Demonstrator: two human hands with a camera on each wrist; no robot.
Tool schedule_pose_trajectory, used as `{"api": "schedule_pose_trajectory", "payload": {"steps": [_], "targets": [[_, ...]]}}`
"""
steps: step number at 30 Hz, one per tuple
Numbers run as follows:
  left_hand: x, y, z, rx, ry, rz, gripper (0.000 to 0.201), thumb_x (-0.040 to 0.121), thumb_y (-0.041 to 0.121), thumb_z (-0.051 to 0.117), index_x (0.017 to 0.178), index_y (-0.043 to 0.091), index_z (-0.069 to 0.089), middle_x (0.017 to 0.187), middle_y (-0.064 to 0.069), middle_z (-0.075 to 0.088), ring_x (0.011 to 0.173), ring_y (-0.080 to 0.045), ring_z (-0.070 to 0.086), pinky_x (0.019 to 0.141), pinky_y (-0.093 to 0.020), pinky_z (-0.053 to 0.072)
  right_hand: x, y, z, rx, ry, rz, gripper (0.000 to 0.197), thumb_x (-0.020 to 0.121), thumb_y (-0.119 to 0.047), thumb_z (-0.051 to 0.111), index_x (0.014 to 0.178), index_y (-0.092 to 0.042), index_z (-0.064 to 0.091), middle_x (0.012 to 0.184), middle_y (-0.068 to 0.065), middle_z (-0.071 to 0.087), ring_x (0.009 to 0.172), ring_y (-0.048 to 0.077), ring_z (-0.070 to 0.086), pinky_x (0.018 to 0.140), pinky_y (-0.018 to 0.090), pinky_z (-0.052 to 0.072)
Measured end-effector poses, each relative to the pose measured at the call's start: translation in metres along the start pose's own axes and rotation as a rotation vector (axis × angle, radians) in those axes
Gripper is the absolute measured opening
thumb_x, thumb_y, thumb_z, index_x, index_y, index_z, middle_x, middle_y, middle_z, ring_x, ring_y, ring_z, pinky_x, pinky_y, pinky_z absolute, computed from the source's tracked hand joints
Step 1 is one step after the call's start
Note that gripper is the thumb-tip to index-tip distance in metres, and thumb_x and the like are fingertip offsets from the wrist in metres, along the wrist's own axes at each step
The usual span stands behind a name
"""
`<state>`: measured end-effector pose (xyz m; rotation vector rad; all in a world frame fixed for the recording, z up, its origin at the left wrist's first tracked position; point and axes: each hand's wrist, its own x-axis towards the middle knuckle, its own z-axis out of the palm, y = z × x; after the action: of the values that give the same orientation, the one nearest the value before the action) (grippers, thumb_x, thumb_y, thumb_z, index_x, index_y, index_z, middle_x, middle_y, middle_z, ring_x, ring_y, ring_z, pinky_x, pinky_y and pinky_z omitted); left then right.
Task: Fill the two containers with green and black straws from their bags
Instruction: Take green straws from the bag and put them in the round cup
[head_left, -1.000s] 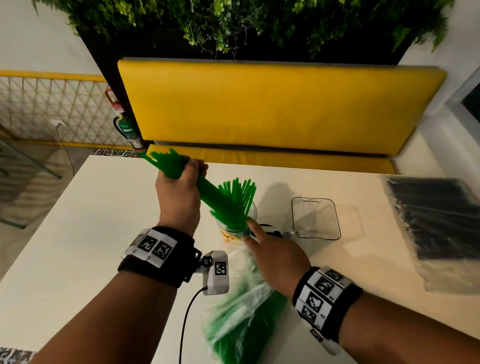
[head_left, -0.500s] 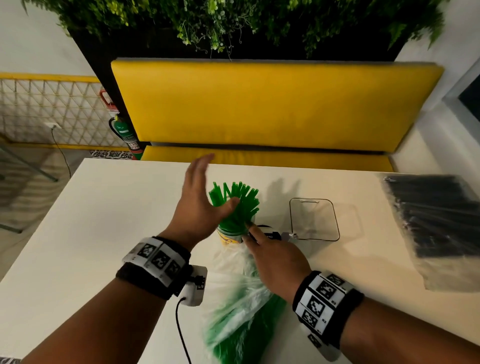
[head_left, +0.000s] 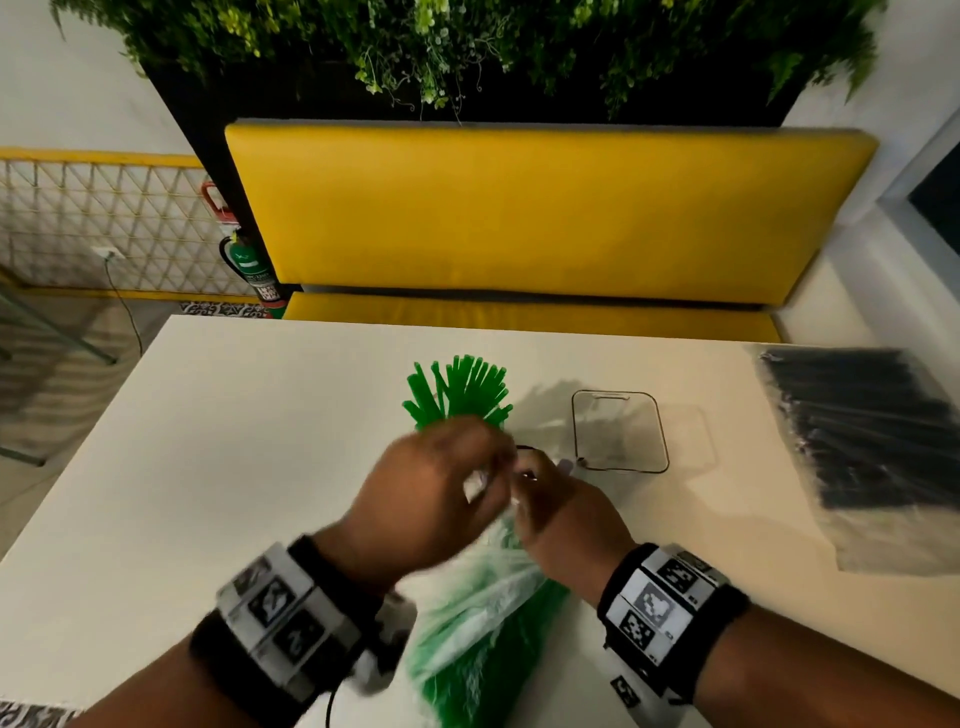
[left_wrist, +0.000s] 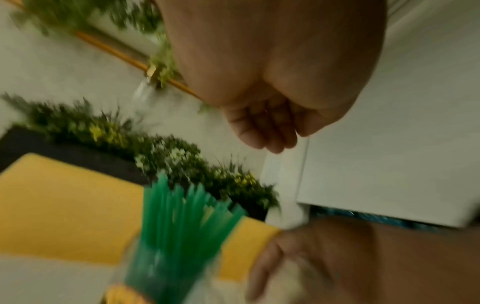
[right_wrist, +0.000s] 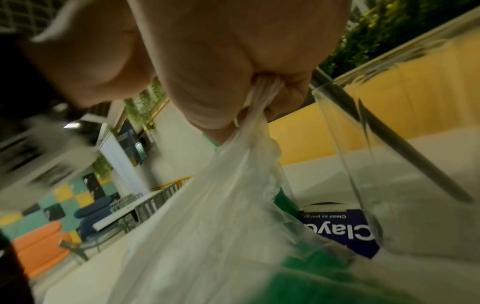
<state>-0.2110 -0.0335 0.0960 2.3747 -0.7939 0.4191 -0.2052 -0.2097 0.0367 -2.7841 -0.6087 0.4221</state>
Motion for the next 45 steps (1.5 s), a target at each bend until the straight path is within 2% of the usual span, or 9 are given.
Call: {"api": "schedule_pose_trajectory", "payload": {"steps": [5,14,20,23,27,33,40,42,45], "targets": [[-0.052,-0.009,0.075,-0.214,-0.553,-0.439,0.023,0.095,0.022,0.049,0.106,0.023,0.07,0.102,0.004,0.073,0.089,-0.014,0.066,0.08,-0.032,0.052,0.0,0.009,0.006,0.426,0.08,0.173,0.022,0.094,-0.017,0.051,0.092,-0.031,0.068,0.095,-0.007,0.072,0.073,0.012,0.063,0.065,0.029,0.051],[-0.064,-0.014,0.165,0.085,-0.808,-0.737,0.036,0.101,0.031,0.041,0.125,0.01,0.056,0.121,-0.012,0.061,0.113,-0.031,0.06,0.087,-0.034,0.044,-0.005,-0.001,-0.008,0.767,0.073,0.173,0.036,0.094,-0.007,0.039,0.082,-0.022,0.07,0.039,-0.017,0.049,0.035,0.007,0.036,0.046,0.025,0.027],[-0.065,-0.001,0.165,0.089,-0.975,-0.807,0.034,0.103,0.036,0.038,0.122,0.016,0.058,0.117,-0.005,0.062,0.108,-0.025,0.06,0.092,-0.035,0.046,-0.022,0.0,-0.02,0.289,-0.111,0.075,0.019,0.089,-0.033,0.058,0.097,-0.034,0.074,0.109,-0.004,0.055,0.092,0.018,0.063,0.081,0.027,0.047],[-0.062,0.007,0.153,0.134,-0.967,-0.792,0.044,0.105,0.044,0.031,0.135,0.019,0.052,0.136,-0.005,0.057,0.122,-0.028,0.056,0.092,-0.033,0.043,-0.027,0.006,-0.018,0.112,-0.207,0.042,0.027,0.092,-0.025,0.053,0.107,-0.036,0.072,0.119,0.001,0.046,0.093,0.023,0.061,0.08,0.03,0.047],[-0.063,0.004,0.141,0.02,-0.904,-0.712,0.034,0.104,0.038,0.034,0.12,0.02,0.058,0.126,-0.003,0.06,0.113,-0.024,0.058,0.09,-0.03,0.045,-0.029,0.018,-0.012,-0.089,-0.264,0.004,0.039,0.091,-0.027,0.049,0.129,-0.035,0.058,0.133,0.006,0.042,0.098,0.029,0.062,0.083,0.037,0.051],[-0.056,0.0,0.102,-0.094,-0.815,-0.798,0.013,0.095,0.019,0.043,0.084,0.024,0.048,0.092,-0.005,0.057,0.086,-0.022,0.055,0.073,-0.025,0.037,-0.03,0.025,-0.009,-0.102,-0.023,0.068,0.023,0.096,-0.025,0.044,0.115,-0.027,0.056,0.09,0.002,0.07,0.073,0.024,0.063,0.06,0.029,0.041],[-0.062,-0.006,0.081,-0.074,-0.905,-0.673,0.019,0.098,0.02,0.051,0.099,0.008,0.066,0.091,-0.004,0.063,0.08,-0.018,0.057,0.059,-0.025,0.036,-0.038,0.014,-0.004,0.137,0.05,-0.249,0.041,0.083,-0.035,0.059,0.12,-0.041,0.043,0.15,-0.009,0.033,0.069,0.022,0.062,0.059,0.03,0.047],[-0.059,-0.003,0.074,-0.048,-0.852,-0.621,0.014,0.096,0.025,0.055,0.087,0.022,0.065,0.082,0.008,0.059,0.069,-0.004,0.051,0.063,-0.014,0.043,-0.038,0.016,-0.003,0.134,0.017,-0.279,0.025,0.083,-0.027,0.057,0.105,-0.038,0.052,0.142,-0.011,0.046,0.077,0.023,0.064,0.064,0.032,0.051],[-0.064,-0.012,0.07,-0.09,-0.828,-0.541,0.025,0.096,0.036,0.046,0.104,0.026,0.067,0.105,0.005,0.067,0.091,-0.007,0.059,0.094,-0.03,0.05,-0.035,0.025,-0.006,0.075,-0.005,-0.146,0.022,0.084,-0.016,0.051,0.092,-0.033,0.062,0.108,-0.011,0.062,0.085,0.022,0.064,0.067,0.03,0.047]]}}
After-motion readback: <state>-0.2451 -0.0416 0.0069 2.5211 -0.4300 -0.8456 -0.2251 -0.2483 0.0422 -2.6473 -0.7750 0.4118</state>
